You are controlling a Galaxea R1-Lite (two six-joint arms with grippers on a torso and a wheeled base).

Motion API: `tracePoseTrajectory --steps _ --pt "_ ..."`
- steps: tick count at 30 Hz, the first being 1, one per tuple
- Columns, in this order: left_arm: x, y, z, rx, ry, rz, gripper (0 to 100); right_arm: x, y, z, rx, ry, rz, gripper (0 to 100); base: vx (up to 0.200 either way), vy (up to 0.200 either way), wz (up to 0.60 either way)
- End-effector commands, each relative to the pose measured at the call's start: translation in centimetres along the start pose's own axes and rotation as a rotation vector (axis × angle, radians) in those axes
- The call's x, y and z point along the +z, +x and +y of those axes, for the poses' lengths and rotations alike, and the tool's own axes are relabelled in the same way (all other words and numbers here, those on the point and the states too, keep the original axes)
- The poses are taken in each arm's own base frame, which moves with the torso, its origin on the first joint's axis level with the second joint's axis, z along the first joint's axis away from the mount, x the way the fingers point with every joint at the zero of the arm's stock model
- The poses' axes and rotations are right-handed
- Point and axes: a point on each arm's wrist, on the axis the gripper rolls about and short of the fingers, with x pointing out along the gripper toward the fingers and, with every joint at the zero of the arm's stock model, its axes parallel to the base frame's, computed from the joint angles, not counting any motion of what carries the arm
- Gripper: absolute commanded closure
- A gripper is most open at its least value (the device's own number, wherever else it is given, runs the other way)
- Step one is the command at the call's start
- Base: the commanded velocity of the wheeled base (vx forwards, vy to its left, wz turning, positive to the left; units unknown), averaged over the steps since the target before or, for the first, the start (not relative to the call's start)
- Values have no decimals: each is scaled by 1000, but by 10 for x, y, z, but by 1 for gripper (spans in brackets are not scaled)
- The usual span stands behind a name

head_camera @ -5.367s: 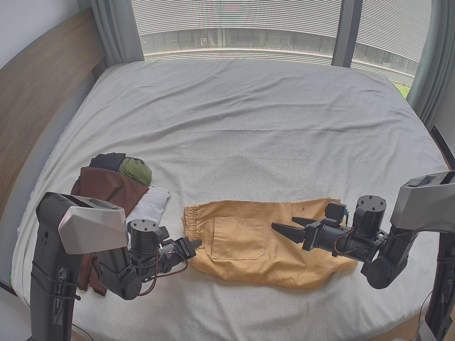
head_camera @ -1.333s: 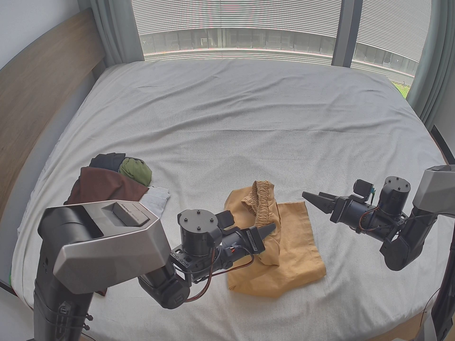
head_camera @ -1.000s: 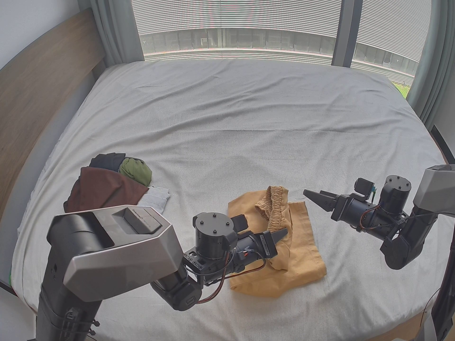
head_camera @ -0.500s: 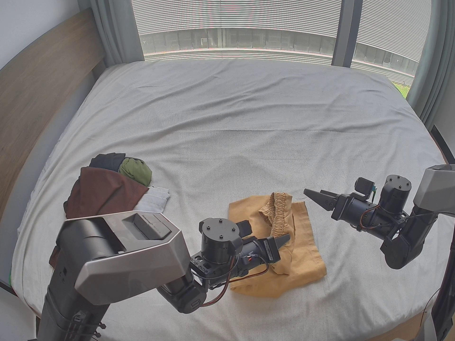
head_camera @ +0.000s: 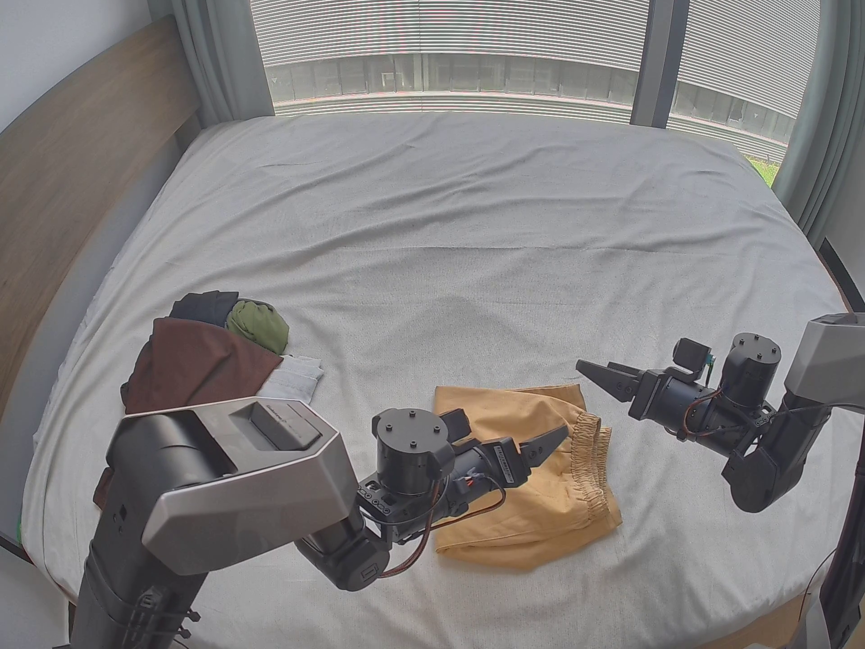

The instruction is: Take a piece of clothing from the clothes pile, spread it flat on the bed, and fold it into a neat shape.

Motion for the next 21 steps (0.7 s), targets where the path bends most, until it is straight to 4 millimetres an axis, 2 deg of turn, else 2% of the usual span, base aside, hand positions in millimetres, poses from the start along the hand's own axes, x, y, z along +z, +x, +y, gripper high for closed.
tracePoseTrajectory --steps 1,2,6,14,21 --pt "6 -8 9 23 2 -16 0 -3 1 0 0 3 10 0 0 0 0" --pt "6 -8 9 23 2 -16 0 -3 1 0 0 3 10 0 0 0 0" --pt "21 -33 12 51 2 -37 0 -6 1 1 0 8 20 0 0 0 0" --pt "65 -94 20 75 33 -148 0 -11 0 4 4 10 40 0 0 0 0" --pt "79 -146 17 97 20 -134 0 -15 1 9 12 12 54 0 0 0 0"
